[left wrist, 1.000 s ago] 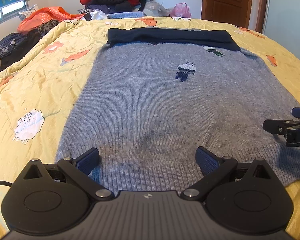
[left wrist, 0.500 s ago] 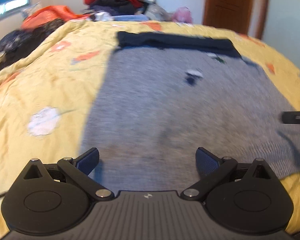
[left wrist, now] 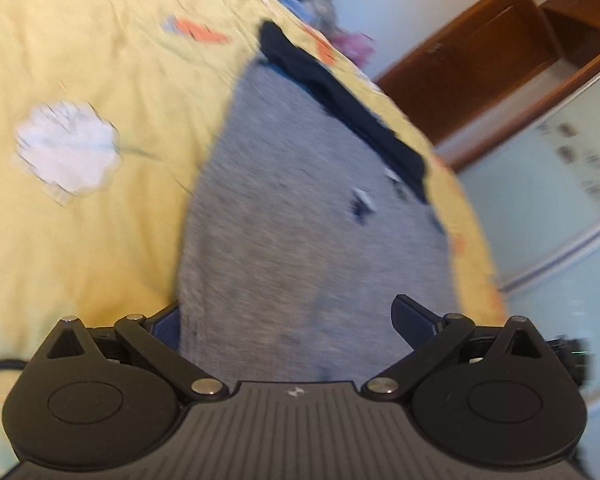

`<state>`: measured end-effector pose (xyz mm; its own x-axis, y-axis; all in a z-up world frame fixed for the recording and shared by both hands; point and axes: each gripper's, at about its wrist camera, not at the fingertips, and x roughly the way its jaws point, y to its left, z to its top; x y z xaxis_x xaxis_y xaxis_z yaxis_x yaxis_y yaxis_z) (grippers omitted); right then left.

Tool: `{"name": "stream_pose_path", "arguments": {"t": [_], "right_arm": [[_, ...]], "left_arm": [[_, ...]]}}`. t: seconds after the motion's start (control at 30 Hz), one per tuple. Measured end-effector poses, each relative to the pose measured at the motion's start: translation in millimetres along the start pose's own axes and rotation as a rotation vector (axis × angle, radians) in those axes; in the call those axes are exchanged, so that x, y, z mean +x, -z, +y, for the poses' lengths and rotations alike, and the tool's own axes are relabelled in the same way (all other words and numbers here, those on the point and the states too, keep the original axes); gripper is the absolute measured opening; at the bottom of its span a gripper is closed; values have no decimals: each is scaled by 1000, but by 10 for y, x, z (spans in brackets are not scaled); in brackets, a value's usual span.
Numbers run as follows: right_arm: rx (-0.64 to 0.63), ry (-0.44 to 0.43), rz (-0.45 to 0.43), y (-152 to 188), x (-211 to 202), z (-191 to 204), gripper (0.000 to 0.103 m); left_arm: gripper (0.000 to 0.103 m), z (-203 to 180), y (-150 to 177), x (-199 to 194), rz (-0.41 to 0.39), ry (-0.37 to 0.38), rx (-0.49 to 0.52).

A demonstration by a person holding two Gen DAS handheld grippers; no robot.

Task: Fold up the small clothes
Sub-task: 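Grasp the ribbed grey hem with both tools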

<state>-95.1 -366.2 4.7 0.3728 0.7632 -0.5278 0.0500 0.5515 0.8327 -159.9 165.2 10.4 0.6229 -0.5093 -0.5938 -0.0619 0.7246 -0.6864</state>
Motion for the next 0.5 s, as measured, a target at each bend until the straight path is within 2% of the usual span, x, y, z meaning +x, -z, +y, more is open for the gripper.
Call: {"name": "stream_pose_path", "arguments": {"t": [0.03,0.1,0.23,0.3,0.43,0.5], "right_arm": [[14,-34,30,22,28,-18,103],[-10,-41,57,65,46,19,103],[-17,-40,62,80,52,72,103],[-30,-34,65,93,64,99,103],[-44,-31,77,113,107,150,103],[-57,-32,79,140,108,156,103]], "left_arm": [[103,33,-9,-1,10,26,-13],[103,124,-29,-14,24,74,-48],[103,321,-70,-50,62,167,-164],[100,326,-84,-59,82,172,-170],[91,240,-72,-42,127,135,-116],[81,216,-23,-45,143,121,-100]]}}
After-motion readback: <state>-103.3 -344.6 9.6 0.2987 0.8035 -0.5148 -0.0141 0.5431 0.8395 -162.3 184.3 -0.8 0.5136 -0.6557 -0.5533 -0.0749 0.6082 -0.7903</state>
